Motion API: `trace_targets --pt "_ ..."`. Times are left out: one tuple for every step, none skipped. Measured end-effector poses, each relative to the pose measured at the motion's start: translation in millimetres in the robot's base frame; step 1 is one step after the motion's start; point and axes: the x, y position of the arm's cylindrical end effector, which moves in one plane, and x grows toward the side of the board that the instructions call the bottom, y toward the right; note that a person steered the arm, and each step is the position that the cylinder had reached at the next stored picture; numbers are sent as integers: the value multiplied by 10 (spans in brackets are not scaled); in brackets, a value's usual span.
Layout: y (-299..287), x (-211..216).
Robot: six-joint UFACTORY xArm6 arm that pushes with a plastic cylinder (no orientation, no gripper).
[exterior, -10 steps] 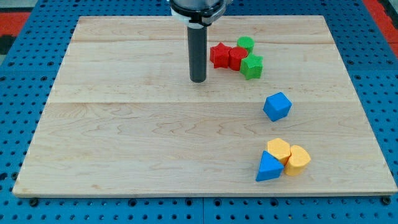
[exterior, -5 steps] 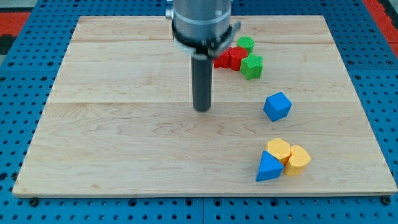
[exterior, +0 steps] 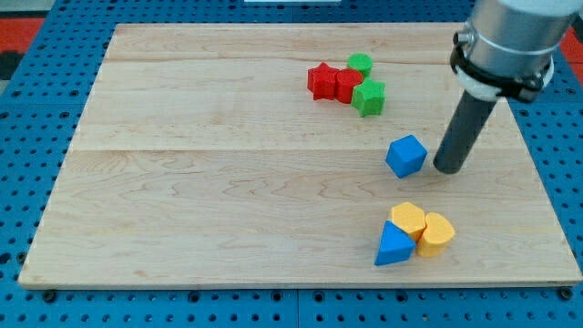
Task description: Move the blue cube into the yellow hexagon
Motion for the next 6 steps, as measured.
trace_targets --pt "-647 -171" --pt "-724 -151" --pt "-1261 -263" --pt "-892 115" --pt "-424 395" --pt "-566 242"
